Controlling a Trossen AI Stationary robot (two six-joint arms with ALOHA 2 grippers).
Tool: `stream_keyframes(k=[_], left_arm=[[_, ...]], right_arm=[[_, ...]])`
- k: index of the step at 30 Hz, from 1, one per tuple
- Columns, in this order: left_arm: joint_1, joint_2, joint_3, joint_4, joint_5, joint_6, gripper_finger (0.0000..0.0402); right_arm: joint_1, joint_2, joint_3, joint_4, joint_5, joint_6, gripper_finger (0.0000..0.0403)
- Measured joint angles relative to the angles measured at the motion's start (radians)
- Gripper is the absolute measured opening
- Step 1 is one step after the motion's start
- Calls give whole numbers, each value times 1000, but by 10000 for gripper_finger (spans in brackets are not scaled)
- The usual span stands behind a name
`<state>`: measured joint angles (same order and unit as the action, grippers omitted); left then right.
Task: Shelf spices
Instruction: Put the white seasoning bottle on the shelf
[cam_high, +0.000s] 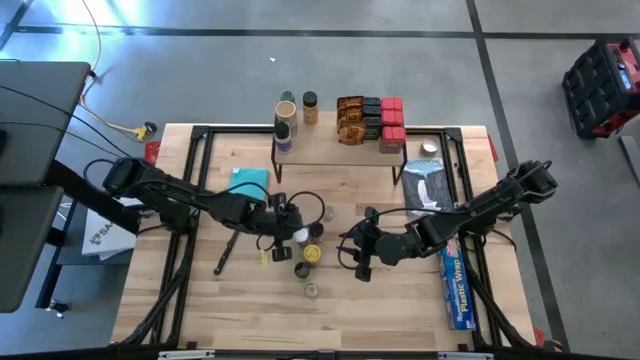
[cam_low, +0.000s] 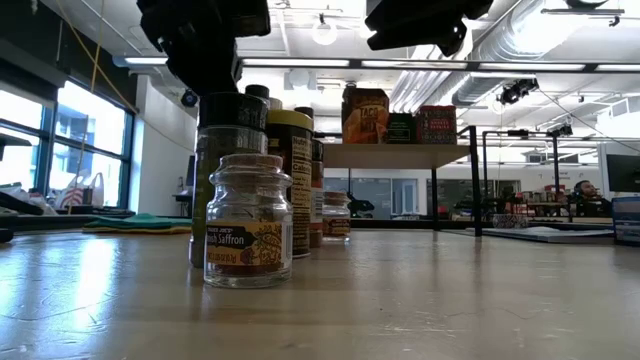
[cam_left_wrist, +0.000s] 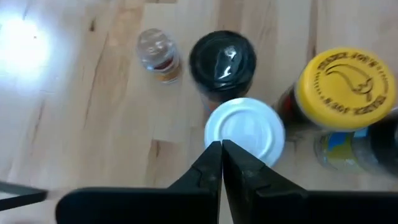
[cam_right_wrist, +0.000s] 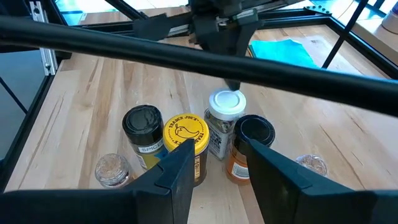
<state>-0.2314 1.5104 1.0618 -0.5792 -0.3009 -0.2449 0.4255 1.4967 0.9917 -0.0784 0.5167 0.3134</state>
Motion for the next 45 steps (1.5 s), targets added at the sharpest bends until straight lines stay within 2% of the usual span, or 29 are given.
stream_keyframes(k=[5,9,11,20,29,33,36,38,41,45], left_arm=[[7,-21,0,4,19,14,1],[-8,-23,0,57,147,14,1],[-19,-17,0,98,168,14,1],[-10,48,0,62,116,69,1],[18,12,-1,-65,37,75,1],[18,-3,-1,-62,46,84,2],[20,-4,-1,-80,64,82,27],[31,-4,-1,-137,66,55,59],[53,-3,-1,-198,63,12,124],[75,-3,-1,-149,63,25,222]], right_arm=[[0,0,0,0,2,0,140],[0,0,0,0,2,0,140],[0,0,0,0,2,0,140],[0,0,0,0,2,0,140],[0,0,0,0,0,0,140],[0,0,0,0,0,0,140],[0,0,0,0,0,0,140],[0,0,0,0,0,0,140],[0,0,0,-1,-1,0,140],[0,0,0,-1,-1,0,140]])
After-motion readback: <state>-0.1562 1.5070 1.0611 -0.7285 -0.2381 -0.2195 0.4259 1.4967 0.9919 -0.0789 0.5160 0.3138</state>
